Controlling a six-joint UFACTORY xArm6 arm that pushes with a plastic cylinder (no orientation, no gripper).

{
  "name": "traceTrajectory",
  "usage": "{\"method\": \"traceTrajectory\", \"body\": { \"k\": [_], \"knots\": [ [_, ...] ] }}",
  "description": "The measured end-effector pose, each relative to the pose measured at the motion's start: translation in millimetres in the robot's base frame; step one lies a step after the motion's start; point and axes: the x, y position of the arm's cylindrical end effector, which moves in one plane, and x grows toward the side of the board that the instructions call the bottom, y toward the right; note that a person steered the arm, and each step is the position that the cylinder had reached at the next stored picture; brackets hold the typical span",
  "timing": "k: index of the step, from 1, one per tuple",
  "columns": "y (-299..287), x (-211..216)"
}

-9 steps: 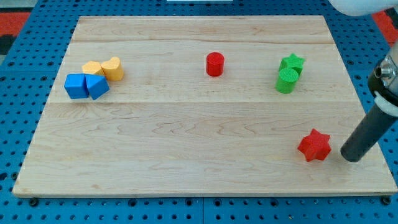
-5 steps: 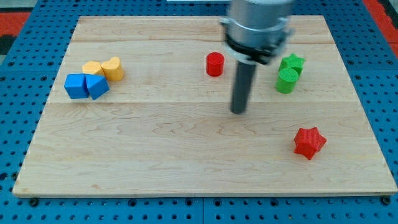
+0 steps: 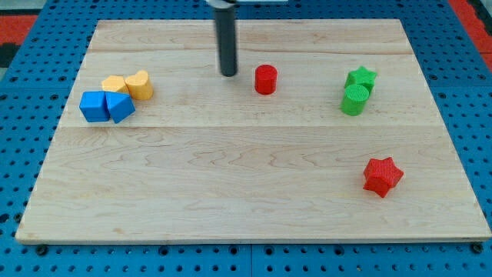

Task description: Push the red circle to the red star

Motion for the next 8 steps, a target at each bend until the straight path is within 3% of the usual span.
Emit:
{"method": "traceTrajectory", "body": {
  "k": [1,2,4,6,8],
  "knots": [
    [60.3,4.9],
    [67.6,22.9],
    [84.6,130.8],
    [46.3,149.5],
    [118.2,164.4]
  ]
}}
